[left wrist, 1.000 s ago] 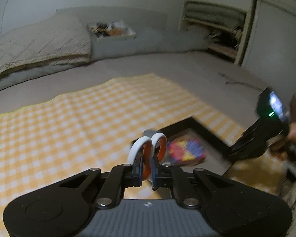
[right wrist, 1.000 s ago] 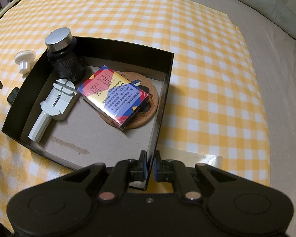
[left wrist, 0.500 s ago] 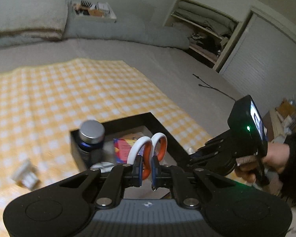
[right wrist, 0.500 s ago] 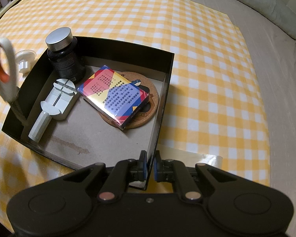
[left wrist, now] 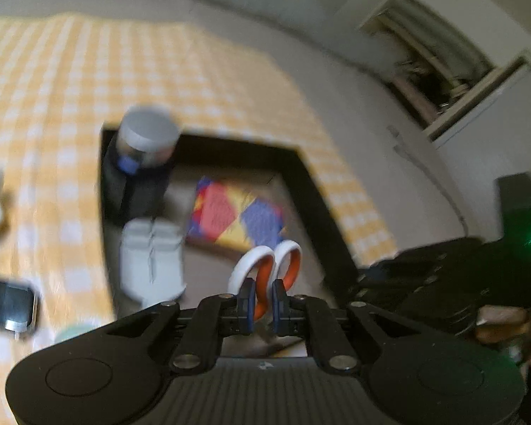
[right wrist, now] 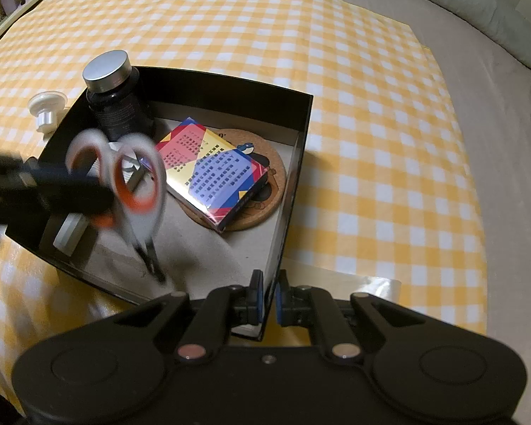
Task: Organize rigid objects
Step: 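Lower the scissors into the box and open the left tool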
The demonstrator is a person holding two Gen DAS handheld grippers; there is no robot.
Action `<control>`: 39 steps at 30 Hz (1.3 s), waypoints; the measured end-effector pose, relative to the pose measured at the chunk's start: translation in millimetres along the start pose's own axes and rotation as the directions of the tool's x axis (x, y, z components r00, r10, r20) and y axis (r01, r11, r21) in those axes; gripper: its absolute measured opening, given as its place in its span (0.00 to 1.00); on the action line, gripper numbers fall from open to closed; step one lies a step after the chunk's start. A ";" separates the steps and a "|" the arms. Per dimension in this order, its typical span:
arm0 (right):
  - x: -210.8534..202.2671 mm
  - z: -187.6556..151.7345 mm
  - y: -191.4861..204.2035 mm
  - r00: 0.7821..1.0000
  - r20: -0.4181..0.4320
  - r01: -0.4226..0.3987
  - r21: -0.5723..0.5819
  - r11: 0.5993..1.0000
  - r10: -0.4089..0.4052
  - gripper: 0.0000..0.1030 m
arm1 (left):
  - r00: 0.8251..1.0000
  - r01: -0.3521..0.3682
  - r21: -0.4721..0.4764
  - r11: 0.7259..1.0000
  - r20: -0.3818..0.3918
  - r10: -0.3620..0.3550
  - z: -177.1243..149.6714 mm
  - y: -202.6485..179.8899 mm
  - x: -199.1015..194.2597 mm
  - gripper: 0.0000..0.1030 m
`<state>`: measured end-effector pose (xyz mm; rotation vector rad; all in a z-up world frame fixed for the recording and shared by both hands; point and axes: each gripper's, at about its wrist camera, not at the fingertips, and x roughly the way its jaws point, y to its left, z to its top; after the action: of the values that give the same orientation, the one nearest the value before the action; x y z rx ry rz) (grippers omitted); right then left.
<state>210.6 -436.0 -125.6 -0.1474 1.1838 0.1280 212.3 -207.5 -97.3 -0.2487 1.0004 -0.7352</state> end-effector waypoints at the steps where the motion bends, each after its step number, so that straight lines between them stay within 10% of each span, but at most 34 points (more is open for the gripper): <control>1: 0.3 0.2 -0.1 1.000 -0.001 0.000 -0.001 1.000 0.000 0.07 | 1.000 -0.011 -0.017 1.000 -0.029 0.010 -3.5 2.0 5.4 0.17; 39: 1.2 1.1 1.2 1.000 -0.006 -0.003 -0.011 1.000 0.003 0.07 | 0.967 -0.221 0.253 0.942 -0.067 0.245 0.3 -4.0 26.9 0.33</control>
<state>211.9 -434.6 -126.3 -0.1552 1.1894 0.1369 219.5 -228.3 -113.2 0.1205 1.0003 -0.6501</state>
